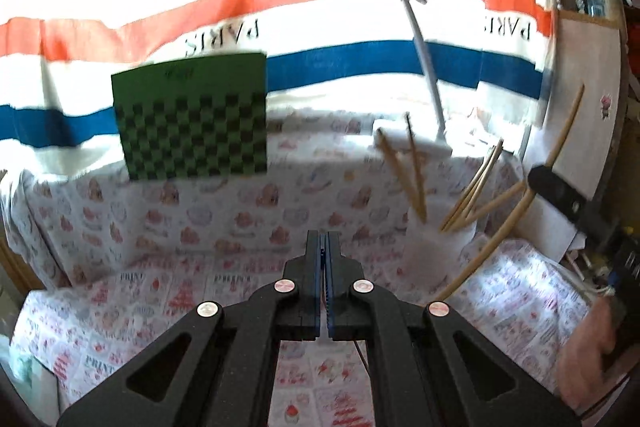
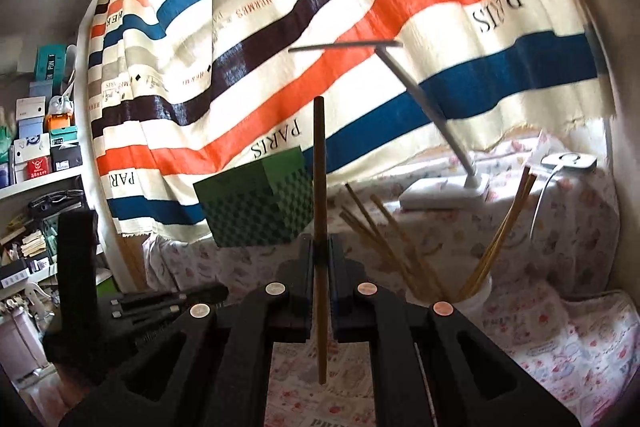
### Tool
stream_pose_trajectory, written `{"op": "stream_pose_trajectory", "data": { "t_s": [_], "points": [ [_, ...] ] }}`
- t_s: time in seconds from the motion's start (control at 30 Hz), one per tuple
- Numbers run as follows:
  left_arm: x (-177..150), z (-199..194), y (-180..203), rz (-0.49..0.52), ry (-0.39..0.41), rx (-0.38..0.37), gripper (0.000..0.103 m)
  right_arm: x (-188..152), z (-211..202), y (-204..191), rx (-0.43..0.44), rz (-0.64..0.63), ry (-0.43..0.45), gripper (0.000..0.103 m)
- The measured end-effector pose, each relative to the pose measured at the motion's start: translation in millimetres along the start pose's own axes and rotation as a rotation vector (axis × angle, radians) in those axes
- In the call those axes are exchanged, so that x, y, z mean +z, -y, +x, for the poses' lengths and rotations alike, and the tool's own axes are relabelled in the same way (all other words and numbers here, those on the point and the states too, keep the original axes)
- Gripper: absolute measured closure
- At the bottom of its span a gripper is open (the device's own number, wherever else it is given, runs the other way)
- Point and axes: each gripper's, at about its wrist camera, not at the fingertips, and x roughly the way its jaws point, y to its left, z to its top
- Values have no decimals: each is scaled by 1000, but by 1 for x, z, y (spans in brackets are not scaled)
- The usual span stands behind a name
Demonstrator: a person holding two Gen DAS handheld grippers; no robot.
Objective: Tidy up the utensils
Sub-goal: 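Lift the fork and stick upright and carry both toward the clear cup, then lower the fork and stick into the clear cup and open both tools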
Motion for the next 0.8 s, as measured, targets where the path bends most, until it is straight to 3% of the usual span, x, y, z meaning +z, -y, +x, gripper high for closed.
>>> {"op": "stream_pose_trajectory", "data": {
  "t_s": [0.13,0.27,0.4,0.53,0.6,0.8],
  "points": [
    [25,-14,10,-14,96,-56,102,12,-20,4,-22,22,78,96],
    [54,-19,18,-38,140,-78,102,38,-46,2,-54,-13,186,96],
    [80,-18,32,-30,195,-76,102,70,-54,-7,-153,-116,264,96],
    [91,-8,49,-7,246,-96,102,85,-53,4,-244,-121,336,96],
    [93,5,57,-12,255,-96,102,86,-42,12,-278,-128,341,96],
    [89,72,88,25,205,-82,102,75,25,47,-333,-101,220,96]
  ]
}}
